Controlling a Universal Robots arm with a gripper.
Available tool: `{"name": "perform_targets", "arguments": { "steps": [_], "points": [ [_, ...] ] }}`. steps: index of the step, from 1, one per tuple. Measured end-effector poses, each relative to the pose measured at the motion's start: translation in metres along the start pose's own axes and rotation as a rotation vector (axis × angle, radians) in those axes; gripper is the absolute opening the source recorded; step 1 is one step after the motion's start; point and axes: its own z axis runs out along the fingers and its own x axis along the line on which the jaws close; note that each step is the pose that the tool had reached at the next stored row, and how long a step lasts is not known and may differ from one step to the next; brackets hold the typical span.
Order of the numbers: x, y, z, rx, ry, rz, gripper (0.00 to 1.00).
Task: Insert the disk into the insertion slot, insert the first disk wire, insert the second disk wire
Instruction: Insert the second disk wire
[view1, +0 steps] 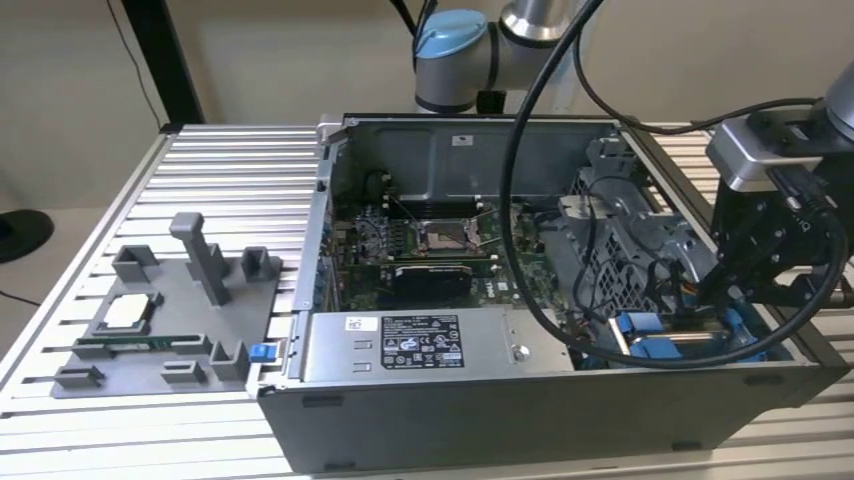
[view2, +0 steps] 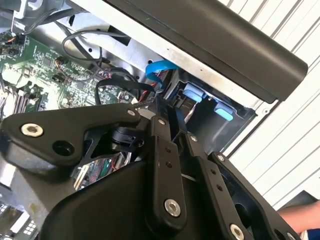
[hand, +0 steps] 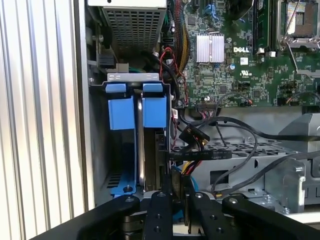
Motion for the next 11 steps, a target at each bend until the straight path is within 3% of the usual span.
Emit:
{"name": "perform_targets", "arguments": {
  "steps": [7,11],
  "points": [
    [0.0095,-0.0031,0.0013,0.0002,-0.0066,0.0,0.0],
    [0.0108,-0.0032,0.0041,0.0036,-0.0075,0.0,0.0]
  ]
}}
